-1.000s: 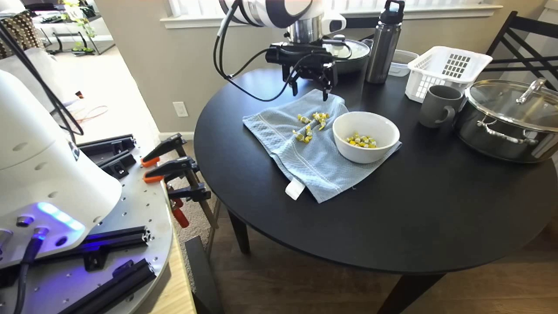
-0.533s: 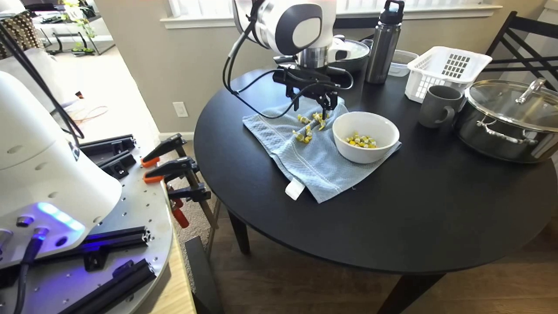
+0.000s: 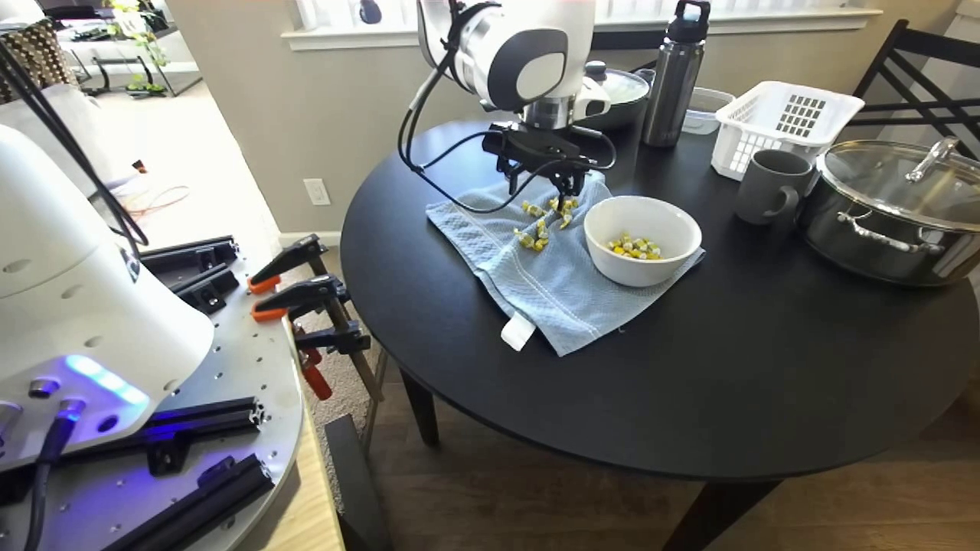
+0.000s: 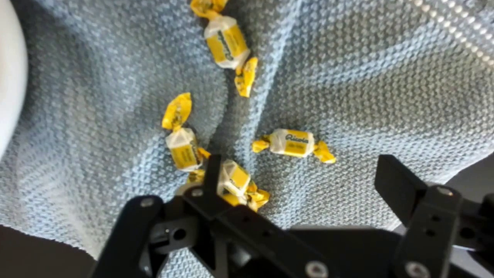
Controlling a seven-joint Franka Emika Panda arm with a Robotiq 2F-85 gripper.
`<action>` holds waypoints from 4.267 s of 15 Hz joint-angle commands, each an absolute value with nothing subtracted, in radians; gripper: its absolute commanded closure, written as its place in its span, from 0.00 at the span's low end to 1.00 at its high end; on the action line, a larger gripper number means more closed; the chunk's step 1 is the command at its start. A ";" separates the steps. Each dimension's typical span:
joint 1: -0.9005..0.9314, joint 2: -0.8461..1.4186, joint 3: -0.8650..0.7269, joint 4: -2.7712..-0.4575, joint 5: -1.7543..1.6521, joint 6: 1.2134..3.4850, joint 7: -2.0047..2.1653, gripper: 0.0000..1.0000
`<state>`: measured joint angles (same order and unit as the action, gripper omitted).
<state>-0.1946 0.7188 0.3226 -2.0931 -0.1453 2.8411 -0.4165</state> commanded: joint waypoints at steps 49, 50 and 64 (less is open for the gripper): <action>-0.062 0.326 -0.052 -2.277 -0.259 2.773 -0.266 0.74; -0.057 0.328 -0.054 -2.281 -0.258 2.777 -0.264 0.72; -0.063 0.486 0.141 -2.215 -0.146 2.779 -0.370 0.00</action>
<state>-0.0482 0.4201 0.1170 -2.2602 -0.1785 2.7835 -0.3122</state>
